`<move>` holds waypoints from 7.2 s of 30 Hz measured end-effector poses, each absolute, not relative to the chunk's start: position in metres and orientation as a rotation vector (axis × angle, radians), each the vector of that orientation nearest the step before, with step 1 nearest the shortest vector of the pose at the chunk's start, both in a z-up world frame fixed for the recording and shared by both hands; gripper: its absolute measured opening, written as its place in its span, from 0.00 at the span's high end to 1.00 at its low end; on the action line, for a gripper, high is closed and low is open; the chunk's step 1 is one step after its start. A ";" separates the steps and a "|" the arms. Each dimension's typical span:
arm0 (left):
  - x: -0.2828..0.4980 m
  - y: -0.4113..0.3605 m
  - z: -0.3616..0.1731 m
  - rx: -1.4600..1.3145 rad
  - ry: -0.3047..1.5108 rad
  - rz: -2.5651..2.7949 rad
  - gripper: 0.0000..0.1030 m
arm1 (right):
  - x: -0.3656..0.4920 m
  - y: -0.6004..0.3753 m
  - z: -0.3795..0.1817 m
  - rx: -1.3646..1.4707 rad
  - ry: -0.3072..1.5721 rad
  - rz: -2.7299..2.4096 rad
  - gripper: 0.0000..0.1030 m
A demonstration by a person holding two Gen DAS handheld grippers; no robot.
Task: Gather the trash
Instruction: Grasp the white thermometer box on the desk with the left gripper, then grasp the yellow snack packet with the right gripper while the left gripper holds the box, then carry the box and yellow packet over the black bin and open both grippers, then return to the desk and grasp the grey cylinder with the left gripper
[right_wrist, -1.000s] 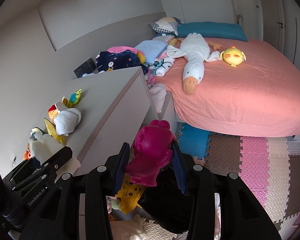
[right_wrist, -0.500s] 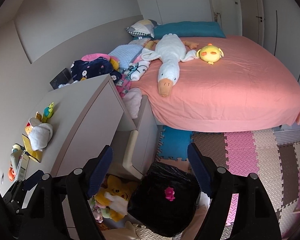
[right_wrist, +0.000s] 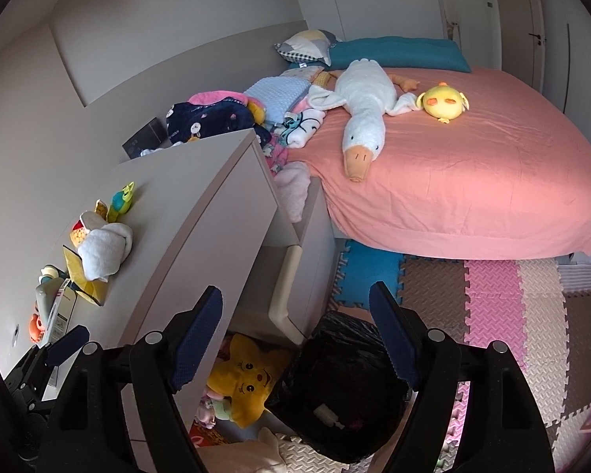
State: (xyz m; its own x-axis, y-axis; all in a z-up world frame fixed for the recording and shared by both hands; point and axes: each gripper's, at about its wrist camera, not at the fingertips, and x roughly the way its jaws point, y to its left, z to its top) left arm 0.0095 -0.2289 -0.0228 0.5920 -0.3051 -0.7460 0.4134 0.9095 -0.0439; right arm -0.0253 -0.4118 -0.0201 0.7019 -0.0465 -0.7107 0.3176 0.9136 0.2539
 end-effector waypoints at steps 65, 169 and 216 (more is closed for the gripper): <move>0.049 -0.034 0.022 0.001 0.738 -0.145 0.72 | 0.071 -0.205 0.009 0.106 0.777 0.226 0.25; 0.007 -0.253 0.005 0.230 0.821 -0.557 0.72 | -0.056 -0.413 0.006 0.372 0.748 -0.056 0.80; 0.036 -0.145 0.001 0.128 0.818 -0.309 0.09 | -0.007 -0.369 -0.009 0.363 0.790 -0.068 0.23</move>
State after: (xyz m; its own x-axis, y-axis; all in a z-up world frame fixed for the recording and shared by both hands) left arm 0.0359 -0.1450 0.0010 0.6421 -0.2208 -0.7342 0.3192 0.9477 -0.0059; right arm -0.0071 -0.3694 -0.0086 0.7048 0.0746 -0.7055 0.1945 0.9360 0.2933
